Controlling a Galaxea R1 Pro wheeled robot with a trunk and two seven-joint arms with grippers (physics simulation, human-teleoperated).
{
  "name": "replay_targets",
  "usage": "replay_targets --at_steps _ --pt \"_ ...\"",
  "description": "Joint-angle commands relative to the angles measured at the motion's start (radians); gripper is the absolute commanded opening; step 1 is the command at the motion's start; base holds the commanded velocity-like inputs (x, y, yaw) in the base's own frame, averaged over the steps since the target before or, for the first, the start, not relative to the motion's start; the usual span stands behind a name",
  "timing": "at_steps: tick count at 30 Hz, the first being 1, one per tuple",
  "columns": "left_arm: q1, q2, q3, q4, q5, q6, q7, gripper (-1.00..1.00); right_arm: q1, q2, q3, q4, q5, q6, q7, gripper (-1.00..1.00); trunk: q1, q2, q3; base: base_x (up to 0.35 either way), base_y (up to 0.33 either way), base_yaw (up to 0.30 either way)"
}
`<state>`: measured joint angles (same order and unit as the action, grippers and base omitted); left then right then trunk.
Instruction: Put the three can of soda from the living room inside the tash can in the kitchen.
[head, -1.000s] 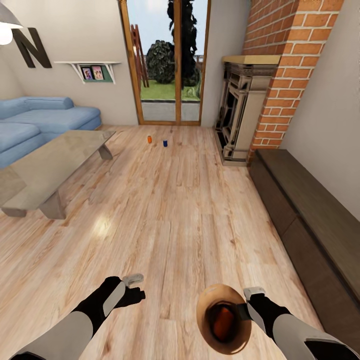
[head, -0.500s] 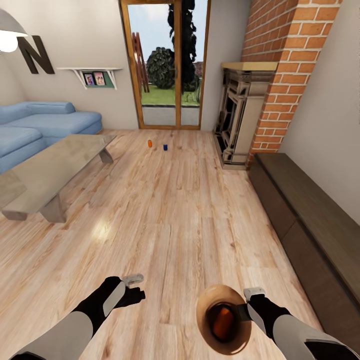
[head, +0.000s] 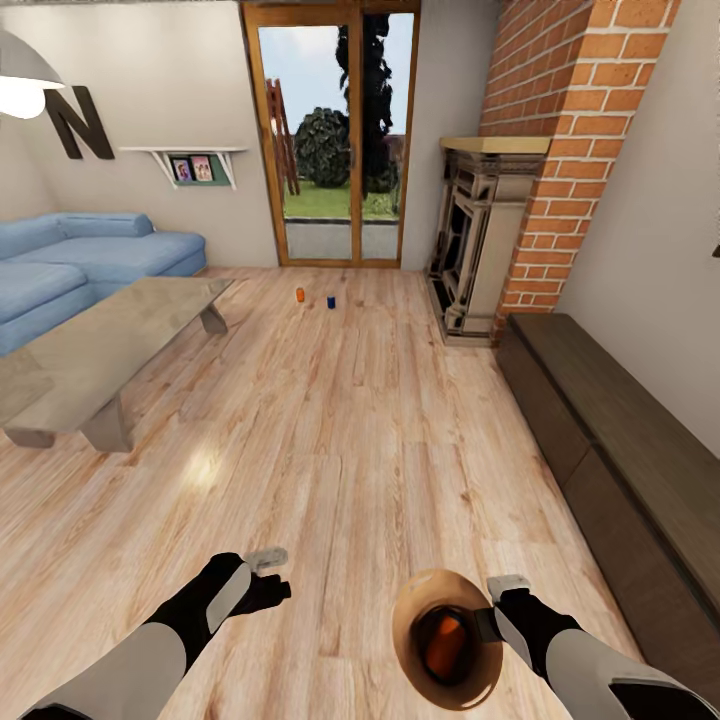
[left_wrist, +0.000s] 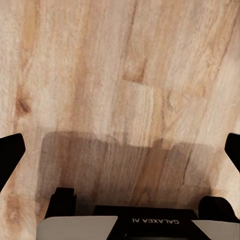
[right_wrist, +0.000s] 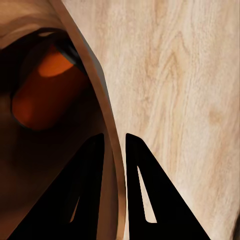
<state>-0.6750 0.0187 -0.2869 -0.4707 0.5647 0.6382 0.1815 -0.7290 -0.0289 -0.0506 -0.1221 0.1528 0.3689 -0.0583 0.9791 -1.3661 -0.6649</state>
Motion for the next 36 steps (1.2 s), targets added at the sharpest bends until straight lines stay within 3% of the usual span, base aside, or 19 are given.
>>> replay_targets --at_steps 1,18,36 --pt "0.0 0.0 0.0 0.0 0.0 0.0 0.0 1.0 0.0 0.0 -0.003 0.0 -0.004 0.0 0.005 -1.0 0.0 0.0 0.002 0.0 0.0 0.0" --pt "0.0 0.0 0.0 0.0 0.002 -0.001 -0.001 1.0 0.0 0.001 -0.003 0.0 -0.004 0.0 0.005 -1.0 0.0 0.0 0.027 0.0 0.0 0.0" --pt "0.005 -0.002 0.0 0.0 0.002 -0.02 -0.002 1.0 0.007 0.0 -0.002 0.002 0.002 -0.001 0.006 -1.0 0.0 0.0 0.03 0.0 0.0 0.0"
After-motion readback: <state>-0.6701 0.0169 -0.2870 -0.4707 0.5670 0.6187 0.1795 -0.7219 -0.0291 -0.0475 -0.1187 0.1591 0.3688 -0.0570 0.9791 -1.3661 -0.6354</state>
